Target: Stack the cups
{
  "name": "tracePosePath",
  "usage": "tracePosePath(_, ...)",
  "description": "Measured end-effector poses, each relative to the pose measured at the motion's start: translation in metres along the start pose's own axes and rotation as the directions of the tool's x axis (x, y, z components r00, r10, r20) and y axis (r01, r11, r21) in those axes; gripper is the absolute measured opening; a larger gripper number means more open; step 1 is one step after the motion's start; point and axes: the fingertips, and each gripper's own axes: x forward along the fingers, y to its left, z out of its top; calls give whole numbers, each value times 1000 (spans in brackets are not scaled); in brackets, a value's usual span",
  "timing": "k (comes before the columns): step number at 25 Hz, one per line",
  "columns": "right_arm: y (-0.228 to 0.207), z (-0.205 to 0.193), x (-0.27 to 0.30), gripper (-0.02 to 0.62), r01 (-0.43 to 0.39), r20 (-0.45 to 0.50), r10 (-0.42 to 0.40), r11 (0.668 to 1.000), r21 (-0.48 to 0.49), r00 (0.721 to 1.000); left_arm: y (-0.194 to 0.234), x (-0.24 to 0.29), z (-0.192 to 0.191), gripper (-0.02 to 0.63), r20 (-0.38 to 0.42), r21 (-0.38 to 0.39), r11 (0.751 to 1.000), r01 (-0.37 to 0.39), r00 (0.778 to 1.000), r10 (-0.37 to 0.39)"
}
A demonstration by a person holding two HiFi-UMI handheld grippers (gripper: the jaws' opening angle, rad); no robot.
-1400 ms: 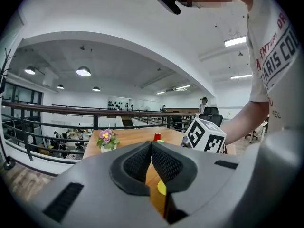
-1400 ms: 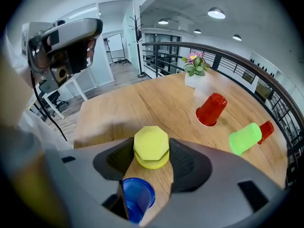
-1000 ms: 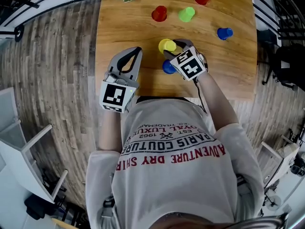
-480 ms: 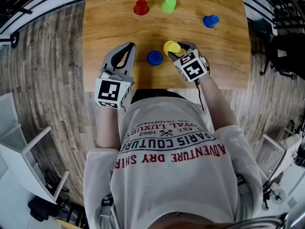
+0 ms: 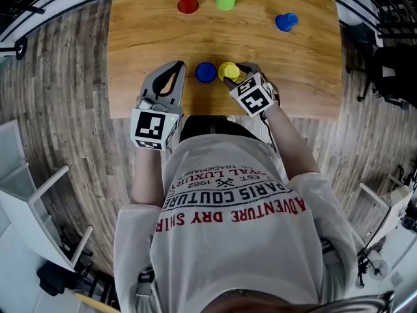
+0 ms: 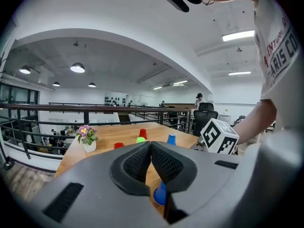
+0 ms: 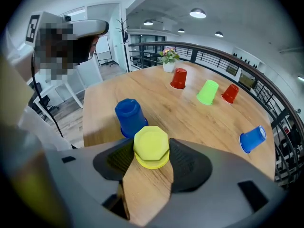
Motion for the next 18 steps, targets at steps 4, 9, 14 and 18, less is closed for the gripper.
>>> tracePosePath(4,3,-1,3,245,0,5,0,1000,7,1000,-1,0,-4,17,-6,-9,1000,-2,1000,2)
tracePosePath(9,4,0,3,285,-67,48,63,995,79,997,3,6,-10,17,-17,-21,1000,7,1000,-7)
tracePosePath(14,-11,29,-19,304,-74,134,57,989,126,989,11,14,-8,17,-12,-16,999,43,999,-43)
tracePosePath(18,-31,64,-45,303,-43,224,12,990,131,975,16,23,-2,17,-15,1,998,67,998,-67)
